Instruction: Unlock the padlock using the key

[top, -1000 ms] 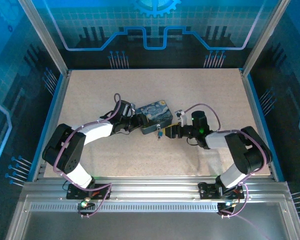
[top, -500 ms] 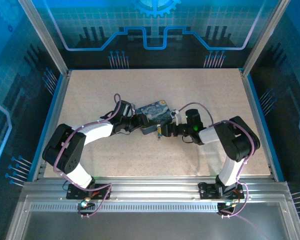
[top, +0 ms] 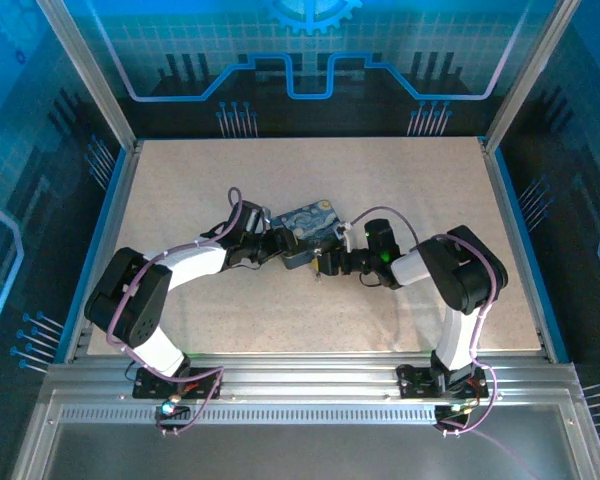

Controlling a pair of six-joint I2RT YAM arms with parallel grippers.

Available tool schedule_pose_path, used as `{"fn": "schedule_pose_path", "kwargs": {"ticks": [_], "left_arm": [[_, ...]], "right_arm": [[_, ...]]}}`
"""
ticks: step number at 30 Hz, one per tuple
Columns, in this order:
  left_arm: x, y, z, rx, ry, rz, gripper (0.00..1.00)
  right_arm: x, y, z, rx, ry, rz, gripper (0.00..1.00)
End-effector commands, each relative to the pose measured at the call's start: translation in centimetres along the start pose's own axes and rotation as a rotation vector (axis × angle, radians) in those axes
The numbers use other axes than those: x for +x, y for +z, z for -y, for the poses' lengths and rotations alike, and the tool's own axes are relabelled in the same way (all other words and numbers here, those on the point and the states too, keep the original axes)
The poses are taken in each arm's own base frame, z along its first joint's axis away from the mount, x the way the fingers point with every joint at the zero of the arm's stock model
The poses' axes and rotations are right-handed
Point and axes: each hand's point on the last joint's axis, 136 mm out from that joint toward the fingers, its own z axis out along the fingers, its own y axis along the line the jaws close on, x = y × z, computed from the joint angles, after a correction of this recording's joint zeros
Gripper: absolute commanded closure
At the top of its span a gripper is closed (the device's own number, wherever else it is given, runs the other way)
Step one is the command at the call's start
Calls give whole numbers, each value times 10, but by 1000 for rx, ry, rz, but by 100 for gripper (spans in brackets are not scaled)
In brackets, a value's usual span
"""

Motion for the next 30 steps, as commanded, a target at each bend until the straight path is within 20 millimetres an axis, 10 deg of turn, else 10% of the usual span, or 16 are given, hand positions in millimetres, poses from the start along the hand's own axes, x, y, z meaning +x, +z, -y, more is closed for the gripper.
{"fn": "schedule_pose_path", "kwargs": {"ticks": [1,30], "left_arm": [[27,4,-27,-85,-33,-72,41],[29,3,-28,-88,-39,-73,41]], "right_arm": [[-4,7,-6,-39,-30,3,44],[2,3,4,-6,-10,-9,68]]}}
